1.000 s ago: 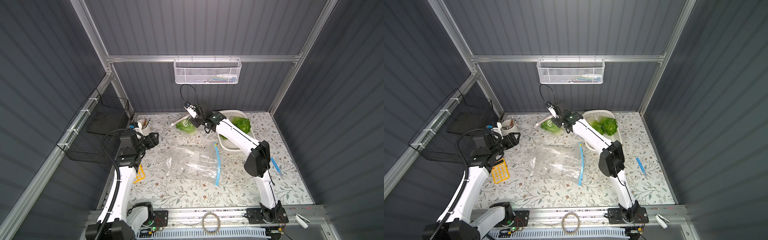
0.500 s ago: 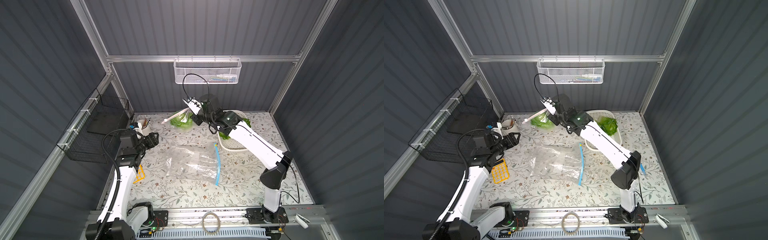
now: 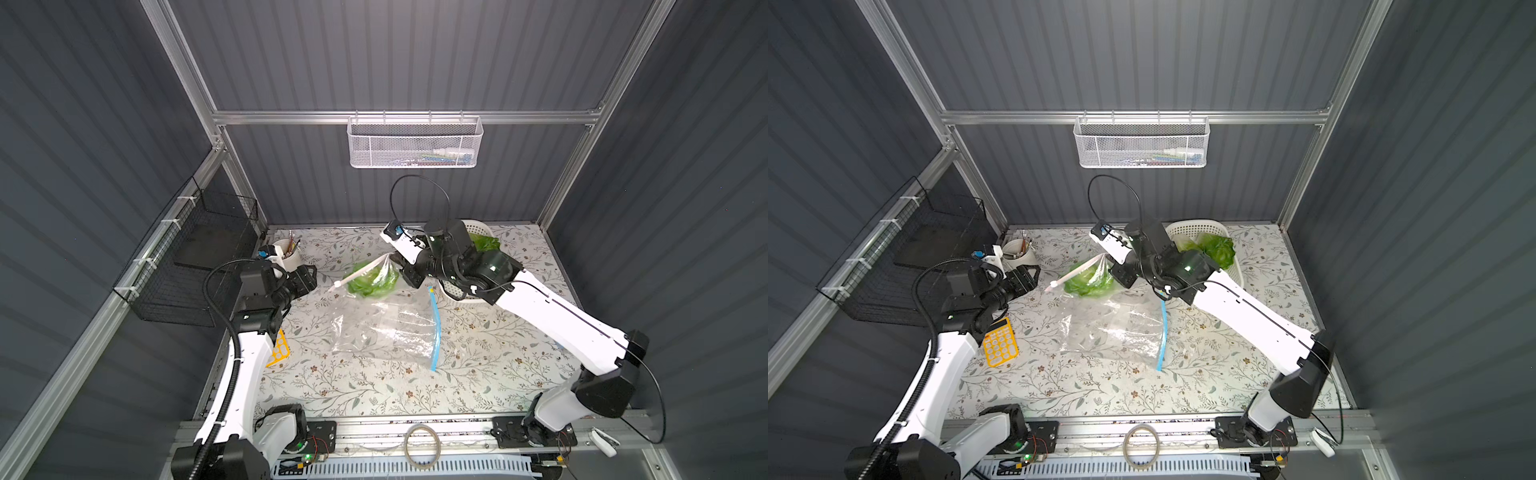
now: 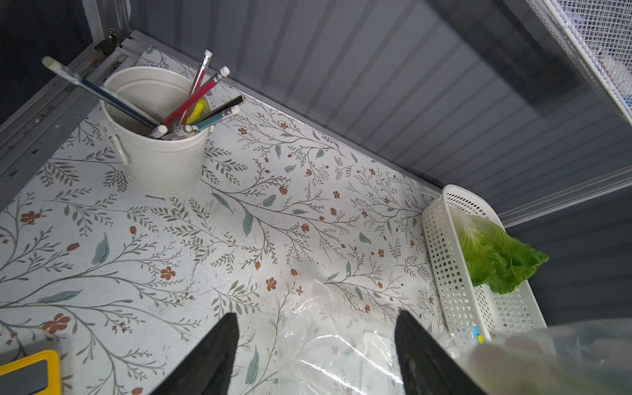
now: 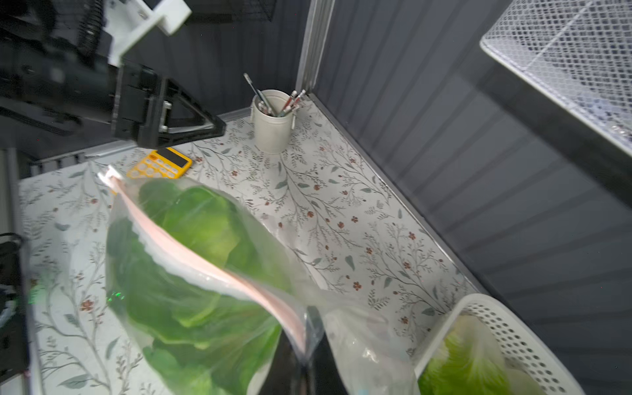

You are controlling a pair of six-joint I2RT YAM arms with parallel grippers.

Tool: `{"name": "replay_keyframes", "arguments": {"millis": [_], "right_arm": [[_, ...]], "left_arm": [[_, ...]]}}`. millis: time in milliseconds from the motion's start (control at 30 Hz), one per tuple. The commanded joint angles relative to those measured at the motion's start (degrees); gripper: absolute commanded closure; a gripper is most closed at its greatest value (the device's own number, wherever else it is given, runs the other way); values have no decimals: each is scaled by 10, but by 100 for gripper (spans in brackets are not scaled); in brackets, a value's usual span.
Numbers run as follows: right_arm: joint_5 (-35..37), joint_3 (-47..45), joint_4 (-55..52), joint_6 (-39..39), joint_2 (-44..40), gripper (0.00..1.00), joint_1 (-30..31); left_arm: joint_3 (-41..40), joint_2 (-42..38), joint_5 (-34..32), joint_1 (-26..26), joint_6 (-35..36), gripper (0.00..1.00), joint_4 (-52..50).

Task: Open the zip-top bag and take out the chinese cabbages
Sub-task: Place the zipper food storage bag in the zipper food storage bag.

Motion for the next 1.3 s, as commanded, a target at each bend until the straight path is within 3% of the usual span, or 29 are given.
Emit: {"name": "replay_keyframes", "arguments": {"millis": [0,367,500,767,967,1267], "right_arm": [[-60,-33,33,59,-28,100,1],[-170,-187,77,184,-46,100,-9],[-241,-239,115,235,-33,100,-38],[-241,-295,119,253,-21,100,-93],[-211,-300,91,229,-7,100,-94],[-204,-320,93,204,-22,100,-97]], "left_arm": [[-7,5,6,3,-8,27,5],[-7,10,14,3,-8,27,7],[-7,11,19,2,-7,28,9],[-15,11,38,2,-7,34,23],[-9,28,151,2,27,37,43],[26,55,284,0,147,41,-56]]}}
